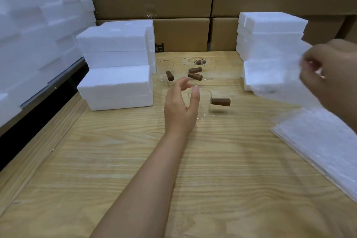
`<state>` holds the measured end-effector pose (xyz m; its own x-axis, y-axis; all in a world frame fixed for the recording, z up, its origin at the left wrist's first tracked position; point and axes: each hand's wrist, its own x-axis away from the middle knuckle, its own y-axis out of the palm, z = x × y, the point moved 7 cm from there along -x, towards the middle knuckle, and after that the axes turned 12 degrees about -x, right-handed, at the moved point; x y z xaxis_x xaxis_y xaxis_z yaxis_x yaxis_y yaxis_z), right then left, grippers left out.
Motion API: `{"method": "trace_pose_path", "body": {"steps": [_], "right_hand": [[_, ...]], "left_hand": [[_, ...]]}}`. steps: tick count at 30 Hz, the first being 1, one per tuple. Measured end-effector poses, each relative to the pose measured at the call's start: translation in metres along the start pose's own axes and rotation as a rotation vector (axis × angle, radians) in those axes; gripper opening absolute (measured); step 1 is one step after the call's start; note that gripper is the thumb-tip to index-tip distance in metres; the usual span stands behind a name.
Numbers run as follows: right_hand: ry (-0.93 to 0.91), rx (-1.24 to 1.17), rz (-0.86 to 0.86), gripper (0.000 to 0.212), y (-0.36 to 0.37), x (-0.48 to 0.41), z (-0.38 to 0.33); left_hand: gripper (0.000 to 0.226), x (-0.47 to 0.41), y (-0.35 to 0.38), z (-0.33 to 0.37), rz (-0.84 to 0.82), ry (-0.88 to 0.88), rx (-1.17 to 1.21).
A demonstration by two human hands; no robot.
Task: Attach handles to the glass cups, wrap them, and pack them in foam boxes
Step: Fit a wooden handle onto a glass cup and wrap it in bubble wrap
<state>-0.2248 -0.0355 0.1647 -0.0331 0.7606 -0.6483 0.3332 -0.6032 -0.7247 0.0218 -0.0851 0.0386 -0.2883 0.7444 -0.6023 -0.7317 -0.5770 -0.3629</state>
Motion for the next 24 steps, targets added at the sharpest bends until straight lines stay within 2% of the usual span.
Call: {"method": "trace_pose_path", "body": {"steps": [3,6,9,12,15,18,24], "right_hand": [[-0.185,-0.033,-0.145,0.014,0.028,0.0,-0.025],[-0.224,-0.006,-0.229,0.015,0.055,0.007,-0.03],[-0.242,0.03,-0.233,0.014,0.078,0.017,-0.024],[-0.232,0.042,-0.161,0.009,0.085,0.024,-0.018],[-0.251,0.053,-0.039,0.006,0.08,0.027,-0.015],[-0.26,0.094,0.091,0.008,0.071,0.028,-0.016],[-0.214,0.12,0.276,0.016,0.06,0.033,-0.021]], "left_hand": [[0.031,-0.001,-0.003,0.005,0.034,0.067,-0.007],[0.032,0.001,-0.007,0.015,0.092,0.162,-0.008],[0.026,0.004,-0.006,0.023,0.136,0.3,-0.075],[0.027,0.009,-0.001,0.033,0.082,0.412,-0.067],[0.031,0.012,0.003,0.039,0.049,0.431,0.007],[0.024,0.015,0.005,0.047,0.035,0.463,0.029],[0.023,0.027,0.01,0.076,0.051,0.719,-0.015]]}}
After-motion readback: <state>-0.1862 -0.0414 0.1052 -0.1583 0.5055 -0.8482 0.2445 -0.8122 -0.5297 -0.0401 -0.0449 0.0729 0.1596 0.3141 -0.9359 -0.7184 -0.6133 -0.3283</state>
